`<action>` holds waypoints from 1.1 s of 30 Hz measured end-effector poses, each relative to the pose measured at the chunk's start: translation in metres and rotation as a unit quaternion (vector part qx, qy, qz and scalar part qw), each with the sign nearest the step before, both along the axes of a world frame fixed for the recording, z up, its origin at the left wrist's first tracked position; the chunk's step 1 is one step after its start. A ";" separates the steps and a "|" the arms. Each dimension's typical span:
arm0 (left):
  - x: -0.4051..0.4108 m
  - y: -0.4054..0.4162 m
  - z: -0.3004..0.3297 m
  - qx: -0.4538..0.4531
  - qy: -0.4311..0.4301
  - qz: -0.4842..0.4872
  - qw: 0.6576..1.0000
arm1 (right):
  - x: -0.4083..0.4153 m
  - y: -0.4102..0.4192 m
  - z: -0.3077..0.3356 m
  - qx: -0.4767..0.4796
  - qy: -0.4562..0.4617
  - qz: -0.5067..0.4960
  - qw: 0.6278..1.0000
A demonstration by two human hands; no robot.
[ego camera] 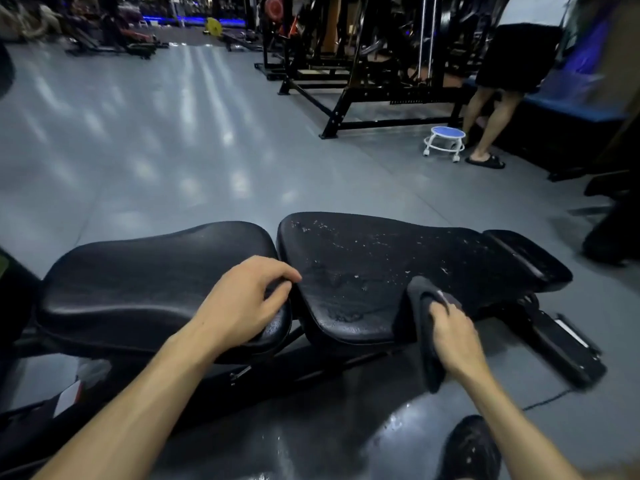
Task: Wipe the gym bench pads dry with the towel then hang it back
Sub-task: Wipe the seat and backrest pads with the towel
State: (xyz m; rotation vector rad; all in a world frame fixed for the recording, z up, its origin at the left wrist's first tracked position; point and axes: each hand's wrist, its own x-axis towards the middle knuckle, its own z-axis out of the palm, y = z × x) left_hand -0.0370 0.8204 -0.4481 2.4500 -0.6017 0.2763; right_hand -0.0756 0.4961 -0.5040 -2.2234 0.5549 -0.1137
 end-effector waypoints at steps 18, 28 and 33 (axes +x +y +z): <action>0.049 0.034 -0.015 0.003 0.023 0.051 0.998 | 0.059 0.038 -0.022 -0.107 -0.043 0.101 0.988; 0.053 0.038 -0.013 0.042 0.029 0.057 0.997 | 0.031 0.134 -0.007 -0.211 -0.119 0.320 0.916; 0.054 0.036 -0.013 0.055 0.024 0.076 0.995 | 0.144 0.125 -0.004 -0.171 -0.039 0.229 0.958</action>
